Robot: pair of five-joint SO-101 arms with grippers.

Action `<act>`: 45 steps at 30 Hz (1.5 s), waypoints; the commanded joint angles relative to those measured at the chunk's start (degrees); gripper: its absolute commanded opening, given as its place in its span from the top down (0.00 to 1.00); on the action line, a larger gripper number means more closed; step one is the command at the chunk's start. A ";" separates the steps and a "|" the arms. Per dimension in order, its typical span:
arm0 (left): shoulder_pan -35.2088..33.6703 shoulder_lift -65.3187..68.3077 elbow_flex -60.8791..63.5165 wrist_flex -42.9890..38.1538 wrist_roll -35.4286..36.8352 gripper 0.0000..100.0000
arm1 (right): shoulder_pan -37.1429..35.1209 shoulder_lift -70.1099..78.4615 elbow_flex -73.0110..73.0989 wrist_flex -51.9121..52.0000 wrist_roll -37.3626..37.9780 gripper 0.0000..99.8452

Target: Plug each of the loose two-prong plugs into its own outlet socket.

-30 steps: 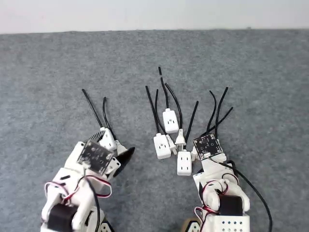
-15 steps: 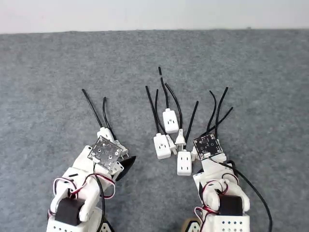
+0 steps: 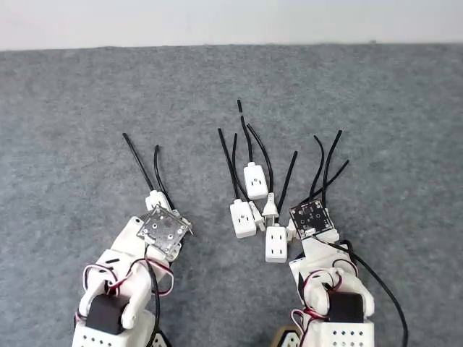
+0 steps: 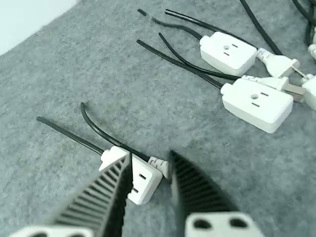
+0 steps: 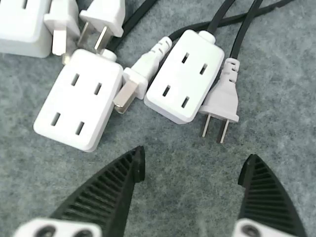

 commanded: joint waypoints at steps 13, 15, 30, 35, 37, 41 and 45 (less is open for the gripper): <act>-0.18 -0.97 -0.57 -2.46 -0.62 0.99 | -6.29 -0.57 0.97 -10.42 0.35 0.68; -0.18 -0.97 -0.48 -2.46 -0.70 0.99 | -5.93 -0.57 0.97 -16.13 0.35 0.68; -4.75 -0.97 0.66 -6.07 1.41 0.98 | -4.35 22.64 -36.48 -9.98 -7.38 0.68; -5.10 -0.97 0.66 -6.15 1.58 0.98 | -8.04 52.88 -53.19 -9.36 -12.40 0.68; -5.10 -0.97 0.66 -6.15 1.58 0.98 | -9.10 63.60 -58.55 -9.71 -13.36 0.68; -5.10 -0.97 0.75 -6.15 1.58 0.98 | -12.88 80.92 -66.37 -9.71 -14.77 0.68; -5.10 -0.97 0.75 -6.24 1.58 0.98 | -15.69 90.51 -70.77 -10.68 -17.49 0.68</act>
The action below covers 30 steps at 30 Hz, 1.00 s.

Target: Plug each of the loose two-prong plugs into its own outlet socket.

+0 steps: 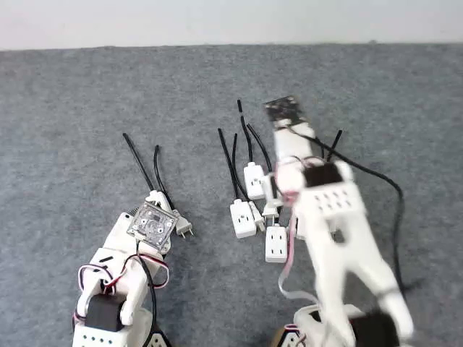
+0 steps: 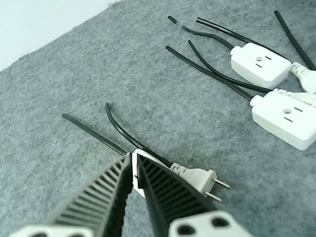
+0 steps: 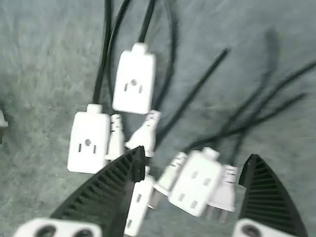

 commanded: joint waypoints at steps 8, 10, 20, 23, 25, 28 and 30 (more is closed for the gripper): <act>-0.35 -0.97 -0.22 -2.46 0.97 0.98 | -3.65 8.13 -0.97 -12.18 -7.74 0.68; -0.35 -0.97 -0.22 -2.46 0.97 0.98 | -3.74 8.04 0.88 -13.05 -8.00 0.68; -0.35 -0.97 0.22 -2.55 0.97 0.98 | -5.23 8.75 7.12 -12.44 -23.47 0.68; -0.35 -0.97 0.13 -2.55 0.97 0.98 | -5.14 10.15 7.12 -12.53 -22.77 0.68; -0.35 -0.97 0.13 -2.55 0.97 0.98 | -5.14 11.21 6.86 -13.93 -19.43 0.68; -0.35 -0.97 0.13 -2.55 0.97 0.98 | -5.05 13.05 6.86 -15.69 -12.48 0.68; -0.35 -0.97 0.13 -2.55 0.97 0.98 | -4.97 14.64 6.86 -17.54 -11.43 0.68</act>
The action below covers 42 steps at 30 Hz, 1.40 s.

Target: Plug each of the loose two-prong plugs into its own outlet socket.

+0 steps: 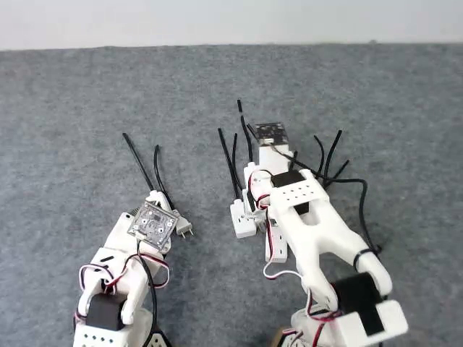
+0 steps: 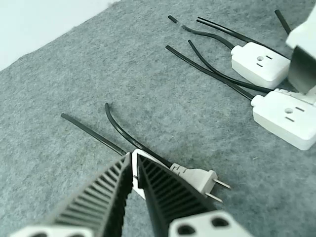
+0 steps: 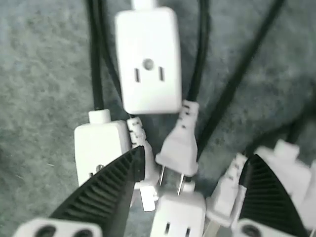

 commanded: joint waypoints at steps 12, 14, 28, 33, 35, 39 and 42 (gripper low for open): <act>-0.26 -0.97 -0.66 -2.73 1.05 0.98 | 1.45 4.18 -1.23 -3.47 3.25 0.68; -0.26 -0.97 -0.66 -2.73 1.05 0.98 | 1.45 4.18 -1.23 -3.21 3.34 0.68; -0.26 -0.97 -0.66 -2.55 1.05 0.98 | 2.51 4.70 -1.93 -1.89 3.34 0.68; -0.26 -0.97 -0.66 -2.46 1.05 0.98 | 5.32 4.70 -2.73 -2.15 3.52 0.68; -0.26 -0.97 -0.66 -2.46 1.05 0.98 | 6.29 4.70 -2.90 -2.15 3.52 0.68; -0.35 -0.97 -0.57 -2.46 1.05 0.98 | 6.81 4.70 -2.90 -2.15 3.34 0.68; -0.35 -0.97 -0.57 -2.46 1.05 0.98 | 6.64 4.70 -2.99 -2.15 3.34 0.68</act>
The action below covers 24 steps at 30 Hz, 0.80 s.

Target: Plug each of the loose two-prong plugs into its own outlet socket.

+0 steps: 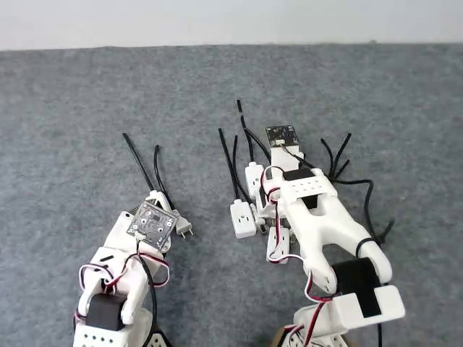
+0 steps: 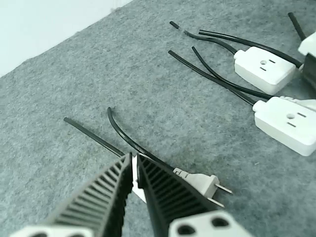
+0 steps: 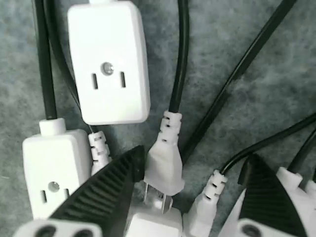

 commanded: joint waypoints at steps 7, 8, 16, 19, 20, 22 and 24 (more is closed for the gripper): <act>-0.26 -0.97 -0.57 -1.32 0.88 0.98 | 0.92 -0.31 -2.46 -0.40 0.79 0.77; -0.26 -0.97 -0.57 -1.32 0.88 0.98 | 0.92 -0.31 -2.46 -0.40 0.79 0.82; -0.26 -0.97 -0.57 -1.32 0.88 0.98 | 1.01 -0.31 -2.29 -2.77 0.79 0.95; -0.26 -0.97 -0.57 -1.32 0.88 0.98 | 1.01 -0.31 -2.20 -2.86 0.79 0.95; -0.26 -0.97 -0.57 -1.32 0.88 0.98 | 1.01 -0.31 -2.20 -2.86 0.79 0.95; -0.26 -0.97 -0.57 -1.32 0.88 0.98 | 0.92 -0.31 -2.20 -2.77 0.88 0.95; -0.26 -0.97 -0.57 -1.32 0.88 0.98 | 0.92 -0.31 -2.20 -2.68 0.88 0.95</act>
